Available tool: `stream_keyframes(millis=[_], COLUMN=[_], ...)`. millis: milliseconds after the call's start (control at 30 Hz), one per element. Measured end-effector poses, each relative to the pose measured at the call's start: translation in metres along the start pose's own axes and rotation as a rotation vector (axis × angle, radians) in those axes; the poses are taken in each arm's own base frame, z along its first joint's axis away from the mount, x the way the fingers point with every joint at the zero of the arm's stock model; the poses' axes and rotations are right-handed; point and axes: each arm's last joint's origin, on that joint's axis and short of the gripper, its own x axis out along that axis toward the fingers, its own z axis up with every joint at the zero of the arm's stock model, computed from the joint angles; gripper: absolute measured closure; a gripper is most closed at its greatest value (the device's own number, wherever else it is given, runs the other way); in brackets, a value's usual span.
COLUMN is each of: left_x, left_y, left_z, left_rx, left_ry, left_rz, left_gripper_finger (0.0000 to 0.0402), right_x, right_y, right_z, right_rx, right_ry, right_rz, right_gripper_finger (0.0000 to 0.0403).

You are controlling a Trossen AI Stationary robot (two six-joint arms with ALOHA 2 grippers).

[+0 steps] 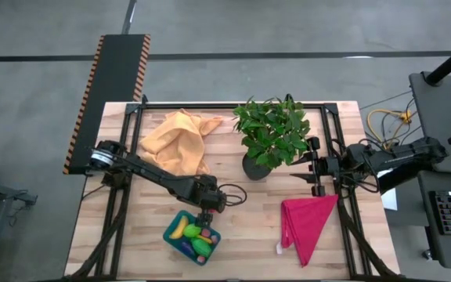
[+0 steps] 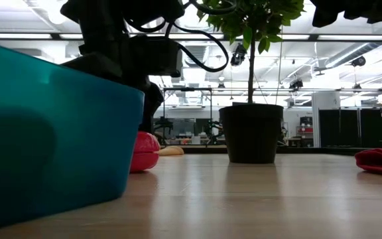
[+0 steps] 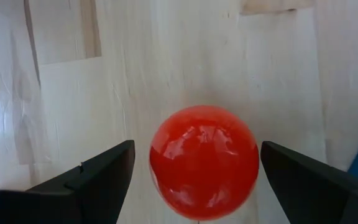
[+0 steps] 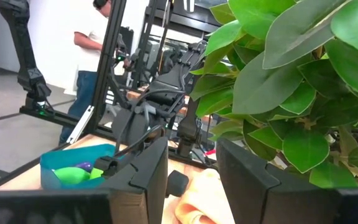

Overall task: Pick and placing Produce into tupperware
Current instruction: Put the red tomato into the blue bin

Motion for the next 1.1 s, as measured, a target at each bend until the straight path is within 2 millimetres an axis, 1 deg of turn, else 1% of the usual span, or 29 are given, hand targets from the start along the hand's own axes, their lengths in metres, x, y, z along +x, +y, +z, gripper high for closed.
stream_keyframes(millis=[100,167,433,500,600,733,800,1000,1100], left_x=[0.0001,0.0001,0.0003,0.0001,-0.0001,-0.0001,-0.0001,-0.0002,-0.0005], left_y=[0.0000,0.0000,0.0002,0.0002,0.0002,0.0000,0.0000,0.0000,0.0000], left_z=[-0.0001,-0.0002,-0.0008,-0.0008,-0.0008,-0.0009,-0.0009,-0.0010,-0.0010], left_rx=[0.001,0.001,0.009,0.008,0.008,0.008,0.007,0.007,0.007], left_ry=[0.001,0.001,0.005,0.004,0.004,0.004,0.005,0.005,0.005], left_rz=[0.000,0.000,0.006,0.005,0.007,0.007,0.006,0.005,0.005], left_gripper_finger=[0.0072,0.0081,0.0151,0.0162,0.0163,0.0145,0.0143,0.0163,0.0167], right_x=[0.0000,0.0000,0.0000,0.0000,0.0000,0.0000,0.0000,0.0000,0.0000], right_y=[0.0000,0.0000,0.0000,0.0000,0.0000,0.0000,0.0000,0.0000,0.0001], right_z=[-0.0001,0.0000,0.0000,-0.0001,0.0000,0.0000,0.0000,0.0000,-0.0001], right_rx=[0.000,0.000,-0.005,-0.005,-0.005,-0.006,-0.006,-0.007,-0.008], right_ry=[0.000,0.000,0.000,0.000,0.000,0.000,0.000,0.000,0.000], right_rz=[0.000,0.000,0.000,0.000,0.000,0.000,0.000,0.000,0.000], right_gripper_finger=[0.0273,0.0273,0.0273,0.0273,0.0273,0.0273,0.0273,0.0273,0.0273])
